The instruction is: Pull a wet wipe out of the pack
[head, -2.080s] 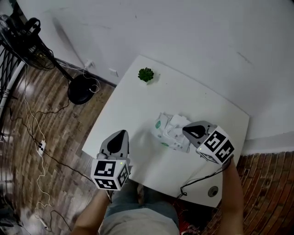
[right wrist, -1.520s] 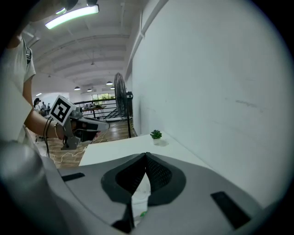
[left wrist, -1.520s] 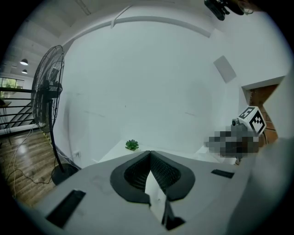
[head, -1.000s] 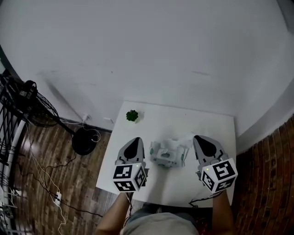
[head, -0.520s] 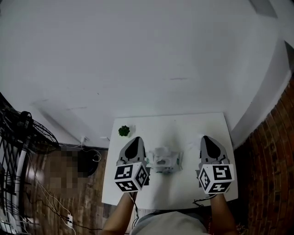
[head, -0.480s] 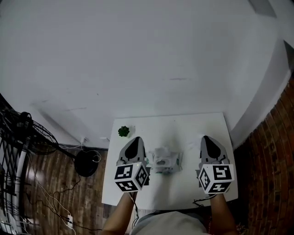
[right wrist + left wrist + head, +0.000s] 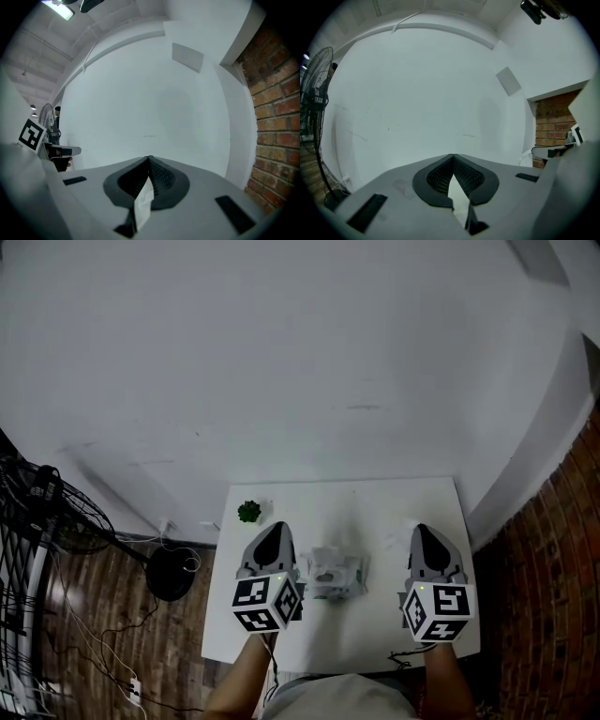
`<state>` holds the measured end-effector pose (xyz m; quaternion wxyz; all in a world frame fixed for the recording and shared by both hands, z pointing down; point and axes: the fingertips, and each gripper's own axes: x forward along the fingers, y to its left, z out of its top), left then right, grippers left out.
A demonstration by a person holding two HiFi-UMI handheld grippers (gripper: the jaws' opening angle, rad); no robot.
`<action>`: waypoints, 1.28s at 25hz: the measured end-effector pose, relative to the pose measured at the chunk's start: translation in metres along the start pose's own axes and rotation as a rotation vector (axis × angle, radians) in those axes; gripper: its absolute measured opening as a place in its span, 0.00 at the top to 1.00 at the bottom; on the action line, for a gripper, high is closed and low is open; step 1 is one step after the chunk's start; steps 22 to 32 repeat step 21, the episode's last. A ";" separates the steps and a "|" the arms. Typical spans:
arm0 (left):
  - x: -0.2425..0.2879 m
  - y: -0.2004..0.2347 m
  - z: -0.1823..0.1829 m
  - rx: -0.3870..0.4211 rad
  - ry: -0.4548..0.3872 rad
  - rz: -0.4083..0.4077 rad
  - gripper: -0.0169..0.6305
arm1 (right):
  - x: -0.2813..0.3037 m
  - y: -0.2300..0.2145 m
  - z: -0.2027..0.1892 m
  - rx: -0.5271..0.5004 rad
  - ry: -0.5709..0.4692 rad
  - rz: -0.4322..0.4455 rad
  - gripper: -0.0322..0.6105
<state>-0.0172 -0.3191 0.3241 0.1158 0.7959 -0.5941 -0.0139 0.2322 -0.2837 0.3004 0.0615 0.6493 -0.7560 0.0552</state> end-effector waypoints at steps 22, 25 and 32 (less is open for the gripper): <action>-0.004 0.015 -0.007 -0.036 0.006 0.029 0.96 | 0.005 0.005 0.001 0.005 0.004 0.009 0.95; -0.004 0.015 -0.007 -0.036 0.006 0.029 0.96 | 0.005 0.005 0.001 0.005 0.004 0.009 0.95; -0.004 0.015 -0.007 -0.036 0.006 0.029 0.96 | 0.005 0.005 0.001 0.005 0.004 0.009 0.95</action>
